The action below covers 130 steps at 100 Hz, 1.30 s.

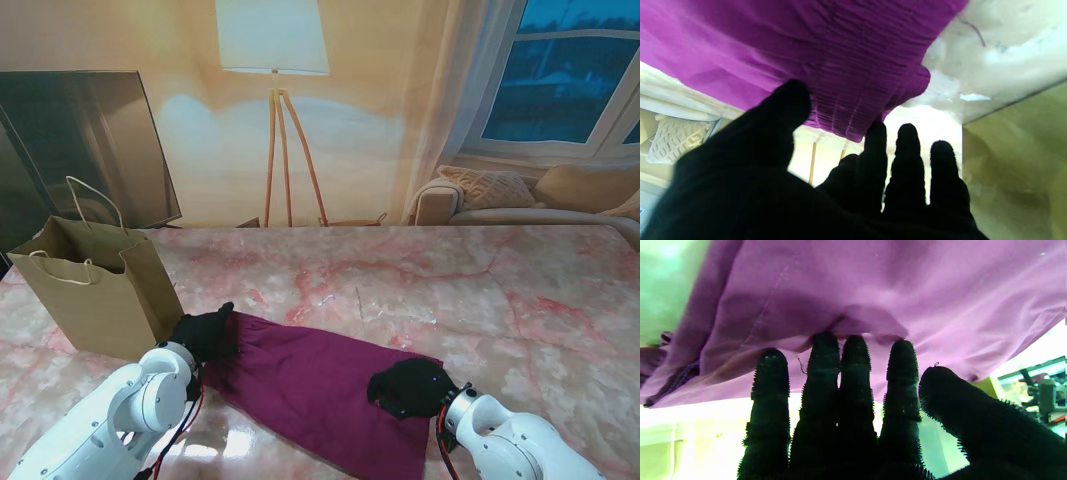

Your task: Fold the socks and the shorts into the kraft paper bag

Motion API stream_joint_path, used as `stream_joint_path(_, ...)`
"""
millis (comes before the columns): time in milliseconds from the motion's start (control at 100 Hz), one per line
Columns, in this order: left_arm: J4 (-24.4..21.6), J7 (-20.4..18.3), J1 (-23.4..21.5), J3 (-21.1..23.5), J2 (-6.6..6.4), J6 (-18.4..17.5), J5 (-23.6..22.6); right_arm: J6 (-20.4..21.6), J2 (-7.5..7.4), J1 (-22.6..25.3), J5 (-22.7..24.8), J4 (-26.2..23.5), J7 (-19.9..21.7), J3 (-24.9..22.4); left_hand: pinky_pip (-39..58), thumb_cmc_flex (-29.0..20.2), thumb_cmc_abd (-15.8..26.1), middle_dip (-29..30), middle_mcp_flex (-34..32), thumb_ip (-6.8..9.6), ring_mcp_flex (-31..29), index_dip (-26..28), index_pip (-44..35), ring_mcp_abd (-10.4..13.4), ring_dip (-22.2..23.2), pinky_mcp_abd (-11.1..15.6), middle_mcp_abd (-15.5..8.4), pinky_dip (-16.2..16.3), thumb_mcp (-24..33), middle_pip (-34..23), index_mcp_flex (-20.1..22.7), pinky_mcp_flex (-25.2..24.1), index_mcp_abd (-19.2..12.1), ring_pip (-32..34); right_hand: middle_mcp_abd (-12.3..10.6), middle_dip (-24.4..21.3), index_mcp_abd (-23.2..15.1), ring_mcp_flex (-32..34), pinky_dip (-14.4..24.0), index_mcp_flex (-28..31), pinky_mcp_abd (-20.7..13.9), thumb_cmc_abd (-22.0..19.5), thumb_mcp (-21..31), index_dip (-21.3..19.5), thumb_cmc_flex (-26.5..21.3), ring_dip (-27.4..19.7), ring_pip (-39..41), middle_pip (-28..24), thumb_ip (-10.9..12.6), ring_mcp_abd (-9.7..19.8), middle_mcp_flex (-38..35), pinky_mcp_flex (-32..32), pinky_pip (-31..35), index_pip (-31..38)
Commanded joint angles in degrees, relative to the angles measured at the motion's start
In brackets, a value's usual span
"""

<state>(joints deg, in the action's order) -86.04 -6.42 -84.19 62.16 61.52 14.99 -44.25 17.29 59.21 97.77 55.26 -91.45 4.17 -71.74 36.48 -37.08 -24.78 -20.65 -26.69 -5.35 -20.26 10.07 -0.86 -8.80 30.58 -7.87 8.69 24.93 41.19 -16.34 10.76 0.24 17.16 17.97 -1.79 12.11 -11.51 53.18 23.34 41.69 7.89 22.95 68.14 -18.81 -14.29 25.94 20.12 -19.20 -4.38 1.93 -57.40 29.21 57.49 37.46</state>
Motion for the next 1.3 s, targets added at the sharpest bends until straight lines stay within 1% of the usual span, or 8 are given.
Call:
stream_joint_path(0, 0.21, -0.81, 0.39, -0.82, -0.06, 0.98, -0.43, -0.62, -0.34, 0.16, 0.74, 1.38, 0.94, 0.25, -0.54, 1.31, -2.34, -8.01, -2.92, 0.93, -0.38, -1.13, 1.12, -0.08, 4.19, -0.89, -4.14, 1.36, 1.89, -6.93, -0.26, -0.59, 1.72, 3.18, 0.56, 0.18, -0.61, -1.17, -1.06, 0.18, -0.76, -1.35, -0.34, 0.73, 1.34, -1.22, -2.34, -0.37, -0.81, -4.54, 0.13, -0.98, 0.16, 0.69)
stream_joint_path(150, 1.09, 0.53, 1.22, -2.34, 0.08, 1.8, -1.74, -1.29, -0.43, -0.85, 1.26, 2.54, 1.06, 0.66, 2.19, 1.31, -7.22, -26.4, -8.33, -0.27, -3.9, 1.36, -3.94, -0.66, 14.16, -3.07, -8.91, 1.48, 3.59, -22.23, 7.44, 0.7, -0.29, 9.97, 0.17, 0.25, -0.85, -1.54, -0.98, -0.17, -1.02, -1.6, -1.56, 0.54, 1.73, -1.21, -2.38, -0.43, -0.61, -4.33, 0.59, -1.46, 0.11, 0.32)
stream_joint_path(320, 1.08, 0.23, 1.69, -3.69, -0.19, 3.05, -4.59, -2.0, -0.43, -1.83, 1.35, 3.93, 0.68, 1.11, 5.88, 1.13, -8.34, -37.21, -12.45, -0.2, -5.7, 26.5, -33.69, -0.31, 19.48, -4.24, -11.34, 2.07, 3.79, -24.89, 22.16, 1.87, -21.21, 12.81, 0.05, 0.33, -0.98, -1.87, -0.61, -0.49, -0.61, -1.94, -3.07, 0.19, 2.07, -1.01, -2.26, -0.55, -0.57, -4.61, 1.01, -2.06, 0.34, -0.17)
stream_joint_path(360, 1.2, 0.99, 1.54, -3.65, -0.06, 2.97, -4.33, -2.12, -0.46, -2.03, 1.66, 4.17, 0.59, 1.16, 5.67, -2.27, -9.15, -36.13, -9.93, -2.99, -3.27, 34.46, -42.22, -0.58, 18.63, -3.9, -9.84, 2.06, 0.07, -21.55, 21.22, 1.1, -25.41, 11.1, -0.13, 0.37, -1.11, -2.3, -0.44, -0.52, -0.72, -2.03, -3.47, 0.09, 2.16, -0.96, -2.33, -0.6, -0.58, -4.47, 1.18, -2.43, 0.43, -0.27)
stream_joint_path(510, 1.38, 3.52, 0.72, -2.75, 0.58, 1.43, -1.74, -2.81, -0.46, -2.92, 1.71, 4.98, 0.52, 1.68, 5.01, -9.73, -8.83, -8.74, -0.5, -2.24, 3.65, 46.61, -59.53, 0.35, 1.6, -0.63, -3.07, 2.93, -4.95, 2.2, 22.6, 0.49, -34.09, -1.44, -0.55, 0.89, -1.48, -6.69, 1.64, -0.67, -0.92, -2.06, -4.97, -0.73, 1.91, -0.58, -3.42, -1.4, -0.67, -4.79, 3.07, -6.68, -0.29, -0.65)
stream_joint_path(790, -0.29, 7.43, -1.36, 0.17, 2.53, -1.54, 9.1, -4.19, -0.32, -4.62, 1.88, 6.29, -0.75, 3.37, 13.59, -9.68, -8.77, 1.06, -25.19, -0.51, -21.04, 62.55, -71.57, 1.34, -6.97, -1.69, -3.95, 2.9, 12.36, 1.99, 26.81, 11.68, -33.34, 1.42, -0.66, 1.33, -1.46, -13.3, 3.9, -0.86, -2.53, -2.51, -6.24, -1.44, 2.17, -1.19, -5.72, -1.93, -0.85, -3.14, 7.29, -11.61, -4.48, -1.12)
stream_joint_path(940, -1.09, 11.33, -2.45, 1.5, 4.12, -1.68, 14.77, -4.41, -0.33, -5.31, 1.59, 6.75, -0.63, 4.09, 26.57, -17.0, -13.08, -17.24, -43.77, -2.48, -37.57, 67.53, -73.8, 1.35, -0.11, -3.86, -8.4, 4.2, 10.5, 5.0, 27.99, 23.7, -32.29, 11.18, -0.75, 1.28, -1.58, -12.6, 4.37, -1.01, -2.31, -2.8, -6.9, -1.62, 2.33, -1.3, -5.38, -1.83, -0.74, -2.88, 7.62, -11.34, -5.05, -1.46)
stream_joint_path(1290, -6.45, 12.91, -4.73, 4.33, 5.02, 1.48, 18.41, -1.9, -0.11, -5.38, 3.55, 6.73, -5.26, 3.85, 43.25, -21.99, -9.73, -37.05, -36.45, -3.12, -47.49, 55.98, -53.83, 3.74, 9.0, -2.81, -7.89, 2.74, 10.03, -3.65, 16.82, 42.85, -23.89, 28.66, -1.24, 0.34, -1.43, -12.64, 4.19, -5.09, -3.79, -5.58, -7.25, -2.85, 2.43, -2.2, -5.87, 0.52, 2.01, -2.01, 11.65, -10.35, -7.81, -5.23)
